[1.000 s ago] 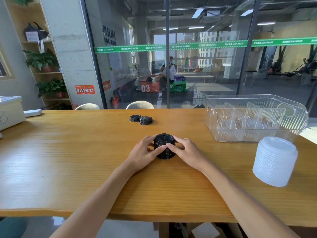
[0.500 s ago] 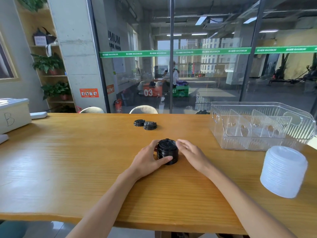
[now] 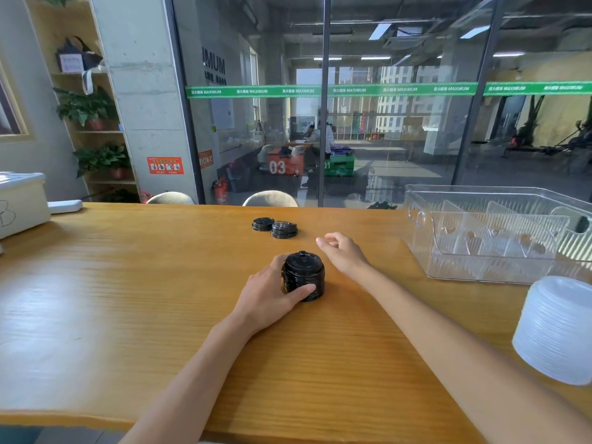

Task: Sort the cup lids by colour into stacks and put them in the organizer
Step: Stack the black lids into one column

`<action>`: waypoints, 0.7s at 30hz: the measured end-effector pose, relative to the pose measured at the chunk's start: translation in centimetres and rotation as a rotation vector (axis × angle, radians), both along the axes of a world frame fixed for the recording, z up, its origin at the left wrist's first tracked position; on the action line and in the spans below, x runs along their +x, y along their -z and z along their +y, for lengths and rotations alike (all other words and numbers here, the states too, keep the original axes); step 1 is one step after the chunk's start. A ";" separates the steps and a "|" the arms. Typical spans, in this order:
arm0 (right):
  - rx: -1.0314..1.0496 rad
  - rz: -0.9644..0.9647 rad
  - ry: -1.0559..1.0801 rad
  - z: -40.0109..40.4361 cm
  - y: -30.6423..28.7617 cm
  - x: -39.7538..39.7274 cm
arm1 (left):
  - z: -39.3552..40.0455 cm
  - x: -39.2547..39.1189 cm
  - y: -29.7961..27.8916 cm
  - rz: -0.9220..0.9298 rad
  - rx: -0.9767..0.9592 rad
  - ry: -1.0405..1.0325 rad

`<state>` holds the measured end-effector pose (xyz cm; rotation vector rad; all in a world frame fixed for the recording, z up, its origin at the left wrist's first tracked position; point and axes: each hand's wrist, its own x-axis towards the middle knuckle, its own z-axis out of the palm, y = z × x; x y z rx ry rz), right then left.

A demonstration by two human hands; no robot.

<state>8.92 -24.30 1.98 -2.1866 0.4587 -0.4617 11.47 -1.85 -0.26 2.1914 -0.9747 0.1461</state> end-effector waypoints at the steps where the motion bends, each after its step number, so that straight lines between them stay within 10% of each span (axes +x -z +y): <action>1: -0.012 0.015 0.015 -0.2 -0.1 0.8 | 0.0 0.1 0.0 -0.008 0.002 -0.009; 21: -0.248 0.137 0.183 0.8 1.4 11.9 | 0.4 1.3 0.6 0.042 -0.118 -0.039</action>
